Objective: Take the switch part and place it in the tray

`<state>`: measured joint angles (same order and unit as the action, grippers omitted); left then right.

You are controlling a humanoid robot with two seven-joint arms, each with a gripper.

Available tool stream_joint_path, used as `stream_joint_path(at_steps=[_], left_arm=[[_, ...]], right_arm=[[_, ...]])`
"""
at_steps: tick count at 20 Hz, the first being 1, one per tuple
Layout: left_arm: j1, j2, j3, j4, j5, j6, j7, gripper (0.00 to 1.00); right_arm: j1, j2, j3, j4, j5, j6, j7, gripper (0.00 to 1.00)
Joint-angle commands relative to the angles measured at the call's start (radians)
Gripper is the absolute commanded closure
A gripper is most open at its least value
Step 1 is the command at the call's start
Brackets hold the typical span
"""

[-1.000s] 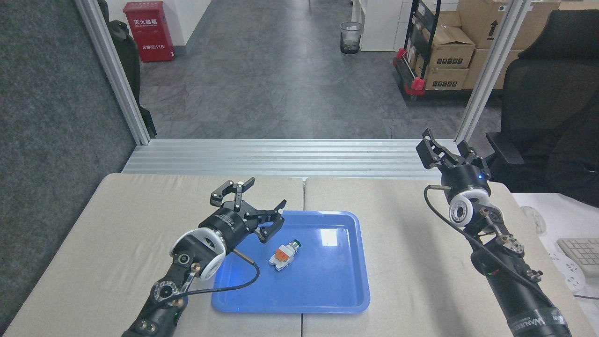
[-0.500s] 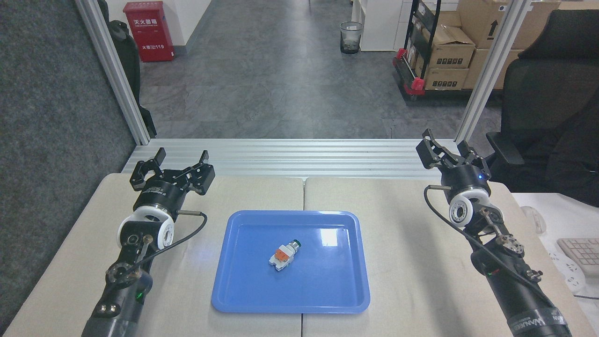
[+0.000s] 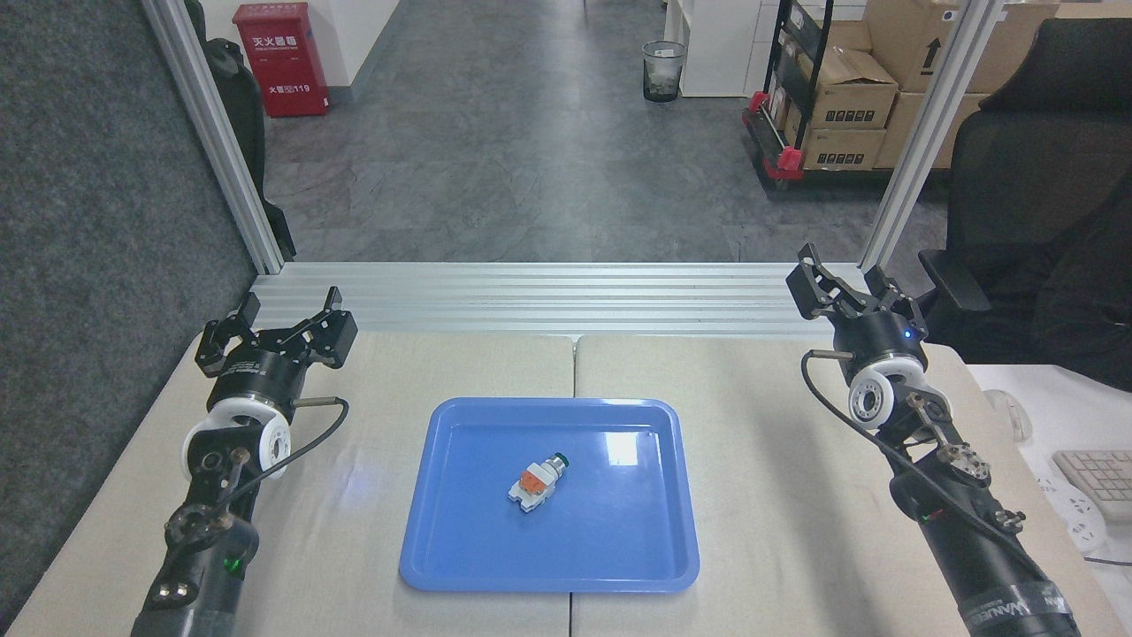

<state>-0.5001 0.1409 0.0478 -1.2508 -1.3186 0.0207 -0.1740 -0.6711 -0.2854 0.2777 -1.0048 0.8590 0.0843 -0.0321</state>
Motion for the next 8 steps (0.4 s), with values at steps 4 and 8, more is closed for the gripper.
stream_joint_path(at_steps=[4, 8], left_arm=[[0.002, 0.009, 0.069, 0.011, 0.006, -0.010, -0.002, 0.00], [-0.006, -0.027, 0.060, 0.011, 0.006, -0.010, -0.001, 0.00]], right_arm=[[0.001, 0.000, 0.000, 0.000, 0.000, 0.000, 0.000, 0.01], [0.001, 0.000, 0.000, 0.000, 0.000, 0.000, 0.000, 0.01]])
